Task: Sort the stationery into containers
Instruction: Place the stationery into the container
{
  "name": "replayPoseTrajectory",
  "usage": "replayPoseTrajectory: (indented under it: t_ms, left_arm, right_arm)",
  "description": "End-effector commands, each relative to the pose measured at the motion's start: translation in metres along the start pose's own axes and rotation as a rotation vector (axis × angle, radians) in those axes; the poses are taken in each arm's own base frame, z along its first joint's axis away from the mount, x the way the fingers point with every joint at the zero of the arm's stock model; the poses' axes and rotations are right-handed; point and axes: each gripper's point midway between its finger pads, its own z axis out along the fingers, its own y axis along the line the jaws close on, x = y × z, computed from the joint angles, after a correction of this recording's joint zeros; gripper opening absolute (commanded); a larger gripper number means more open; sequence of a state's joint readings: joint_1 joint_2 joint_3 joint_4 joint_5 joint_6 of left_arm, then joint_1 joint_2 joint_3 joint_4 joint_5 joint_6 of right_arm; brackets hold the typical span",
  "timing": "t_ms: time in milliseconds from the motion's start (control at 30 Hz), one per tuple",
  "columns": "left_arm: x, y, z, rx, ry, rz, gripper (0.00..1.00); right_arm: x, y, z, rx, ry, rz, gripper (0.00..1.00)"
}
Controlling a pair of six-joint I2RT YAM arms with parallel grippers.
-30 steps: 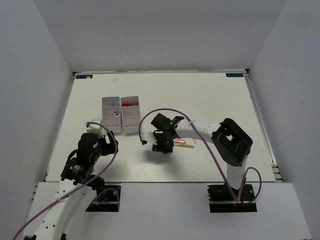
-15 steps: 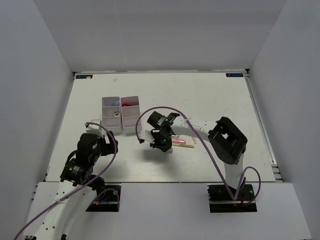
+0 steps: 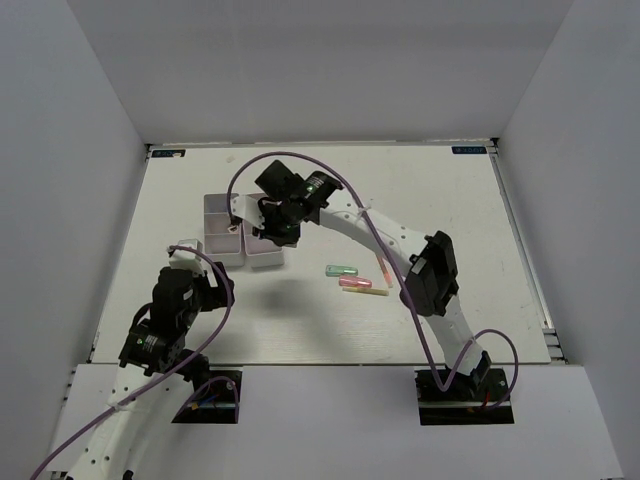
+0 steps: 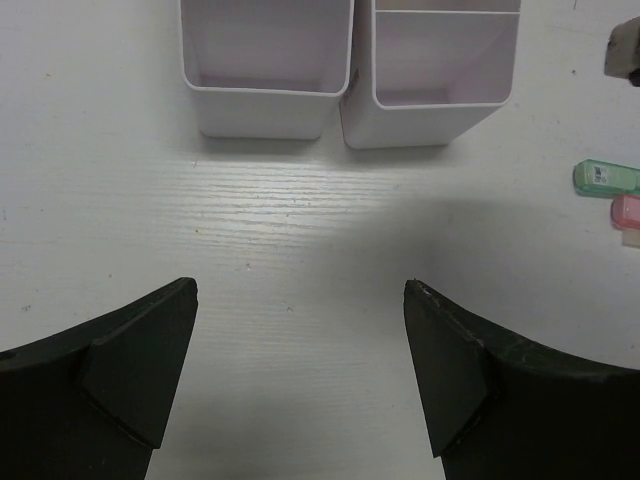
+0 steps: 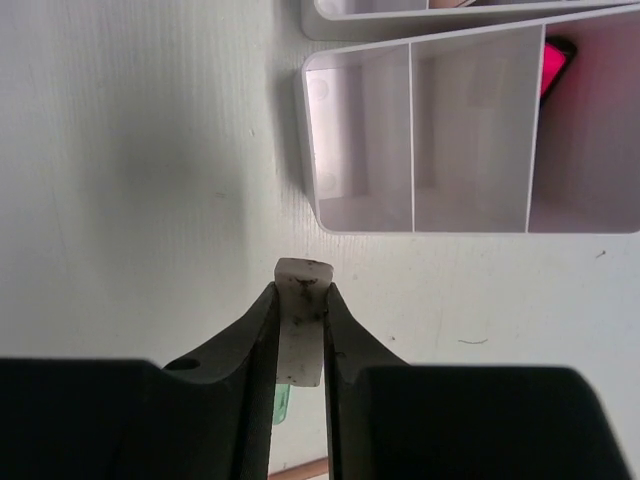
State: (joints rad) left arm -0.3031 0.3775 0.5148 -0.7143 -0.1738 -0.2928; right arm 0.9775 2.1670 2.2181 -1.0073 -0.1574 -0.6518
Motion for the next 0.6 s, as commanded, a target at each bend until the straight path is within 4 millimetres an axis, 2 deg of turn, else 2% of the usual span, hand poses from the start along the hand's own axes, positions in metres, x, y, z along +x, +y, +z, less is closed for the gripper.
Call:
replayPoseTrajectory:
  t_ms: [0, 33, 67, 133, 200, 233, 333, 567]
  left_arm:
    - [-0.001, 0.003, 0.001, -0.014, -0.012, 0.000, 0.94]
    - [-0.002, 0.003, 0.001, -0.014, -0.014, 0.003, 0.94]
    - [0.000, 0.003, 0.001, -0.014, -0.007, 0.007, 0.94]
    - [-0.001, 0.003, 0.002, -0.015, -0.009, 0.003, 0.94]
    - [0.001, 0.004, 0.002, -0.018, -0.002, 0.004, 0.94]
    - [0.001, 0.004, 0.002, -0.021, 0.000, 0.007, 0.94]
    - [0.000, 0.005, 0.002, -0.023, -0.003, 0.006, 0.94]
    - [0.000, 0.004, 0.002, -0.021, -0.006, 0.007, 0.94]
  right_arm:
    - [-0.015, -0.004, -0.004, 0.034, -0.071, -0.028, 0.00]
    - [-0.018, -0.008, -0.002, 0.047, -0.100, -0.036, 0.00]
    - [-0.030, -0.010, 0.000, 0.053, -0.157, -0.053, 0.00]
    - [-0.034, -0.011, 0.003, 0.070, -0.199, -0.078, 0.00]
    - [-0.047, -0.017, 0.006, 0.105, -0.253, -0.101, 0.00]
    - [-0.047, -0.021, 0.010, 0.114, -0.259, -0.099, 0.00]
    - [-0.065, -0.040, 0.010, 0.181, -0.317, -0.121, 0.00]
    - [-0.066, -0.047, 0.022, 0.210, -0.336, -0.150, 0.00]
